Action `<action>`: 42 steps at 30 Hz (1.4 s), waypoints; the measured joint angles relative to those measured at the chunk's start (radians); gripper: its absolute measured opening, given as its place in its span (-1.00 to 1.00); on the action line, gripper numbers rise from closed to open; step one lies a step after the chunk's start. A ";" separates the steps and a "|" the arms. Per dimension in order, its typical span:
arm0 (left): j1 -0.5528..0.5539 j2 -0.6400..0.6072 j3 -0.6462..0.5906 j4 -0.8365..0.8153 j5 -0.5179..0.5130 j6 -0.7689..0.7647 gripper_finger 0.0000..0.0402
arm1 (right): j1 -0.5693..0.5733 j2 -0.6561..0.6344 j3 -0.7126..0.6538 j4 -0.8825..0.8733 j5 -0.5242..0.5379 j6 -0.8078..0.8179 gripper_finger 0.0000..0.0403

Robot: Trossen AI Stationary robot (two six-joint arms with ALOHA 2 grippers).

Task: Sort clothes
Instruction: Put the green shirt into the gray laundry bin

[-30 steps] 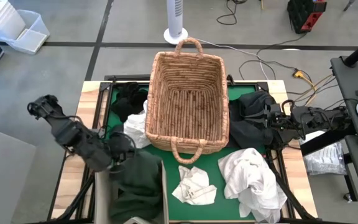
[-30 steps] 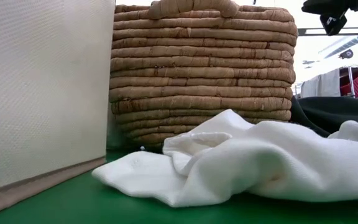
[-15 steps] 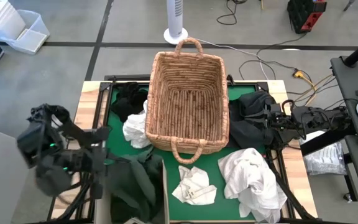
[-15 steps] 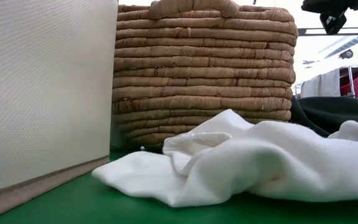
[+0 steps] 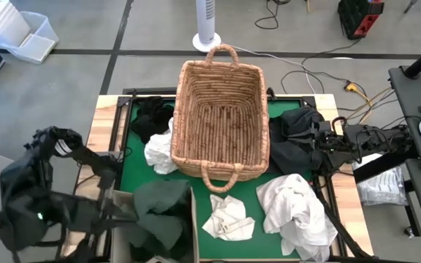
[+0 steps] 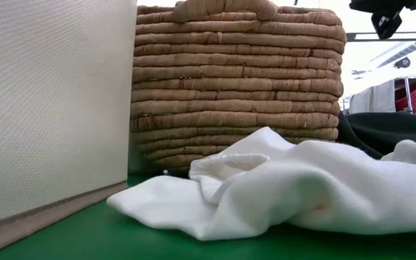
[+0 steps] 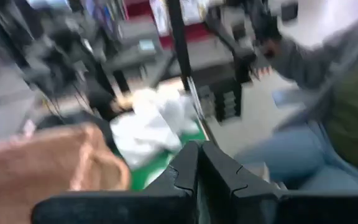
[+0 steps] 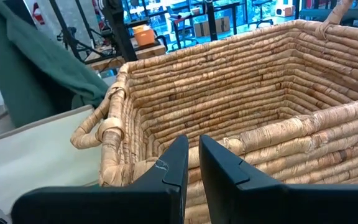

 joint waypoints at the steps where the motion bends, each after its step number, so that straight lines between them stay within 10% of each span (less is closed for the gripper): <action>1: 0.001 0.008 -0.001 -0.040 0.019 -0.055 -1.00 | 0.000 0.000 0.000 0.000 0.000 0.000 -0.84; 13: 0.010 0.088 -0.041 -0.352 0.080 -0.618 -0.69 | 0.000 0.000 0.000 0.000 0.000 0.000 -0.84; 24: 0.086 0.076 -0.120 -0.352 -0.026 -0.605 -0.09 | 0.000 0.000 0.000 0.000 0.000 0.000 -0.84; 42: 0.372 -0.269 -0.750 -0.161 0.246 -0.639 -0.04 | 0.000 0.000 -0.011 -0.002 0.000 -0.003 -0.84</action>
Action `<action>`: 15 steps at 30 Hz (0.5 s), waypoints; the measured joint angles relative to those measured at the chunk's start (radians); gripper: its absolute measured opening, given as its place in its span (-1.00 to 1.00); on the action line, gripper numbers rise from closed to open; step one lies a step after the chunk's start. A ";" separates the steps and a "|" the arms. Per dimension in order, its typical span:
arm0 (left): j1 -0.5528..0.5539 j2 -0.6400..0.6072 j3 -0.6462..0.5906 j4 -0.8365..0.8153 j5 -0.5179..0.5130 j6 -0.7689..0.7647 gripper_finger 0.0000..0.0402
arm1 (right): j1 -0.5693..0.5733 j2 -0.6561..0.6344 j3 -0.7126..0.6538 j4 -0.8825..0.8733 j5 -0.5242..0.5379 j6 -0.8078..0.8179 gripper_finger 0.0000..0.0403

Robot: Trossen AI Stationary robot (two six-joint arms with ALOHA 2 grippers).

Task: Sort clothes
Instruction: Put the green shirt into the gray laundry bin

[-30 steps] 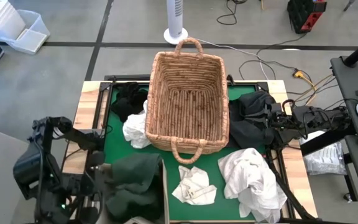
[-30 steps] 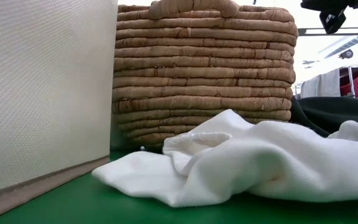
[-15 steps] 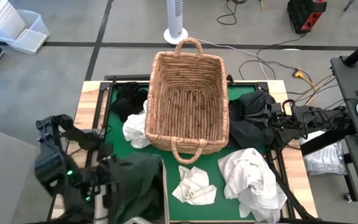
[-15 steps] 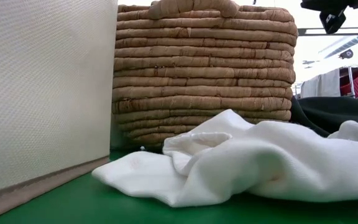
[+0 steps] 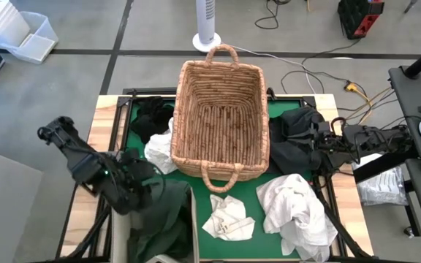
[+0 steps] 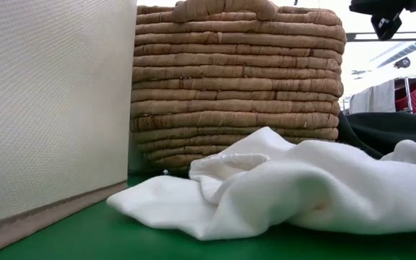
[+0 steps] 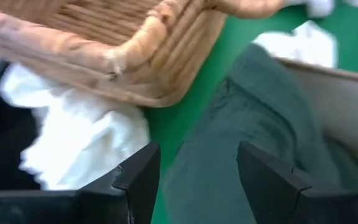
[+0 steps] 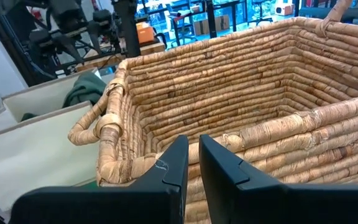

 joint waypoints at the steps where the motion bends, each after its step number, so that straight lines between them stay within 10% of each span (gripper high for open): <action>1: 0.004 -0.029 -0.040 0.056 0.014 0.019 -0.04 | 0.000 0.000 -0.003 0.001 0.000 0.000 -0.84; 15: 0.053 -0.281 -0.477 0.547 0.122 0.092 -0.04 | 0.000 0.000 -0.010 0.000 0.001 0.002 -0.84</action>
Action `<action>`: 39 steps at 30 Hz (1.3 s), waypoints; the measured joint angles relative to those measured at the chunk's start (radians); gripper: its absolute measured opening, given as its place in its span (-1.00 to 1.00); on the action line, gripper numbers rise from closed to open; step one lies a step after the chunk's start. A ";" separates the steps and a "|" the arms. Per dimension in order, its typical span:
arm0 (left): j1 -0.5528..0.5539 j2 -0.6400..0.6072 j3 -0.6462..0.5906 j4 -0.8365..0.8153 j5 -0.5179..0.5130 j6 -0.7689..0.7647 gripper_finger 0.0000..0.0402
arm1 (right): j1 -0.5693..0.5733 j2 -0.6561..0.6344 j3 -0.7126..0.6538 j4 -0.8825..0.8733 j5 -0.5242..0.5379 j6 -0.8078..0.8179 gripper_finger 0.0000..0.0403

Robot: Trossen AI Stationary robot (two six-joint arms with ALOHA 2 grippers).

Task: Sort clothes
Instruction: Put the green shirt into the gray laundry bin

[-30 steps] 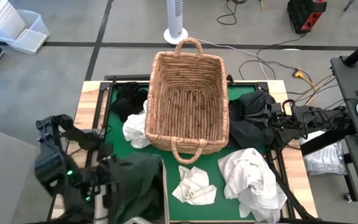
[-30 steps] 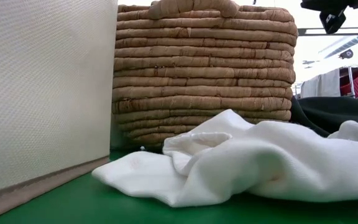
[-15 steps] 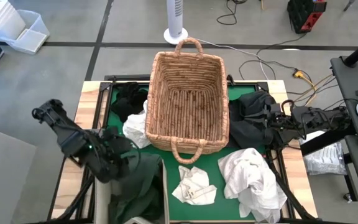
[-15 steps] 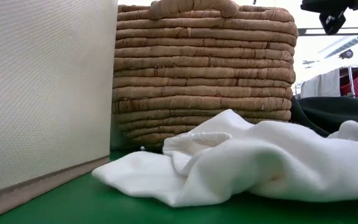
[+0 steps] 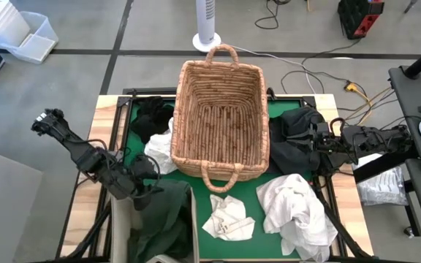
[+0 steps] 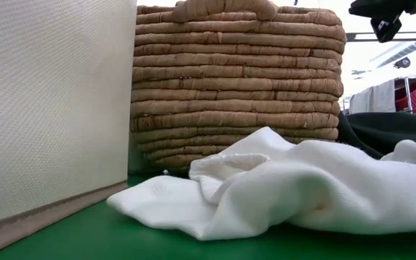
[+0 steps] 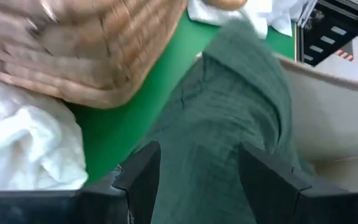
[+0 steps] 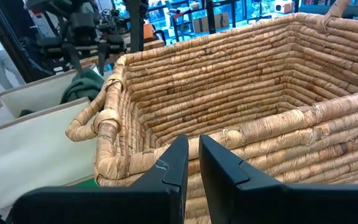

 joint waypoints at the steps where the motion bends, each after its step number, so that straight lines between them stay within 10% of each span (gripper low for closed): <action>1: 0.000 0.000 -0.015 0.016 0.004 0.000 -0.04 | 0.000 0.000 0.000 0.000 0.000 0.000 -0.84; 14: 0.000 0.076 -0.038 0.038 0.016 0.053 -0.12 | 0.000 0.000 0.000 0.000 0.001 0.000 -0.84; 24: -0.002 0.093 -0.038 0.034 -0.019 0.131 -0.94 | 0.000 0.000 0.000 0.000 0.000 0.001 -0.84; 39: -0.037 0.102 0.215 -0.077 -0.088 0.271 -1.00 | 0.000 0.000 -0.001 0.000 0.000 0.001 -0.84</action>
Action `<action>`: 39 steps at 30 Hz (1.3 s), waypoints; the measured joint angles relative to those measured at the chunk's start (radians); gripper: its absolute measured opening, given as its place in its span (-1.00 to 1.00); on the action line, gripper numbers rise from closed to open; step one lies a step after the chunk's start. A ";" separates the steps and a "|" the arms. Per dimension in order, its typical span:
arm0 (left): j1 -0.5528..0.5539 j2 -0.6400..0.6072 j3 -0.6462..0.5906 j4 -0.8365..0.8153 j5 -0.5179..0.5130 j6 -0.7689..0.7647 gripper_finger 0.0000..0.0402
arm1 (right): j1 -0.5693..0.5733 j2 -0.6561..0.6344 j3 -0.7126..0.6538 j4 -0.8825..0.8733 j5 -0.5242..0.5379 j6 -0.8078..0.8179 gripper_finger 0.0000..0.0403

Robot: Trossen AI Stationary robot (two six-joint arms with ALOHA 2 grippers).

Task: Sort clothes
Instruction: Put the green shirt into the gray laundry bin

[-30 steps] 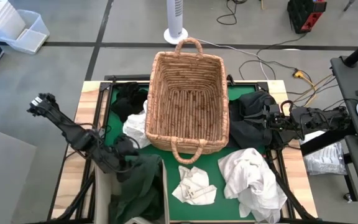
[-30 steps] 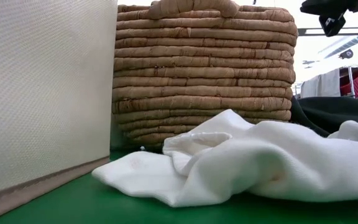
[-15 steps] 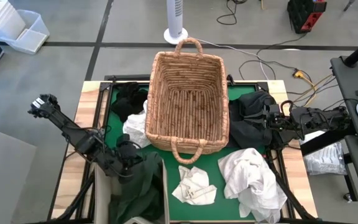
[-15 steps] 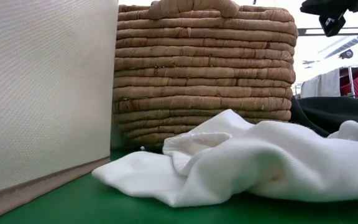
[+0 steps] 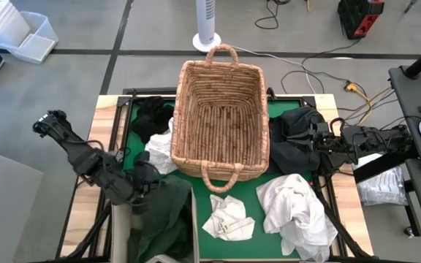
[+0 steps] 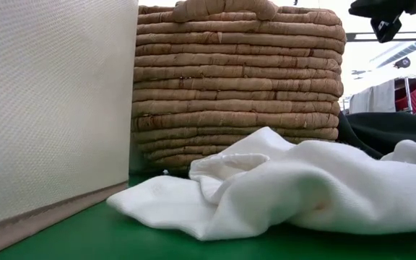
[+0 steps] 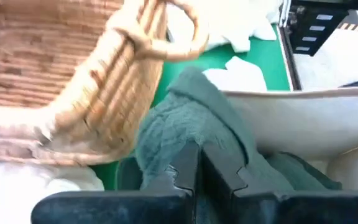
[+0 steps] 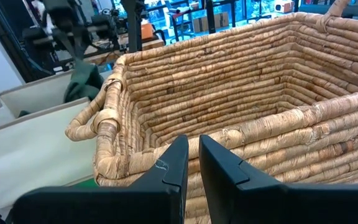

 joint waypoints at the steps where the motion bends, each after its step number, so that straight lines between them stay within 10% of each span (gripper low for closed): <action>1: -0.007 0.008 0.028 -0.020 -0.011 0.002 -1.00 | 0.000 0.000 0.000 0.000 0.000 0.000 -0.84; 21: -0.359 0.362 0.797 -0.430 -0.445 0.113 -1.00 | 0.000 0.000 -0.015 0.000 0.000 0.016 -0.84; 30: -0.377 0.560 1.118 -0.480 -0.163 0.137 -1.00 | 0.000 0.000 -0.024 0.001 0.001 0.025 -0.84; 39: -0.375 0.573 1.019 -0.636 -0.147 -0.315 -0.95 | 0.000 0.000 -0.037 0.001 0.001 0.026 -0.84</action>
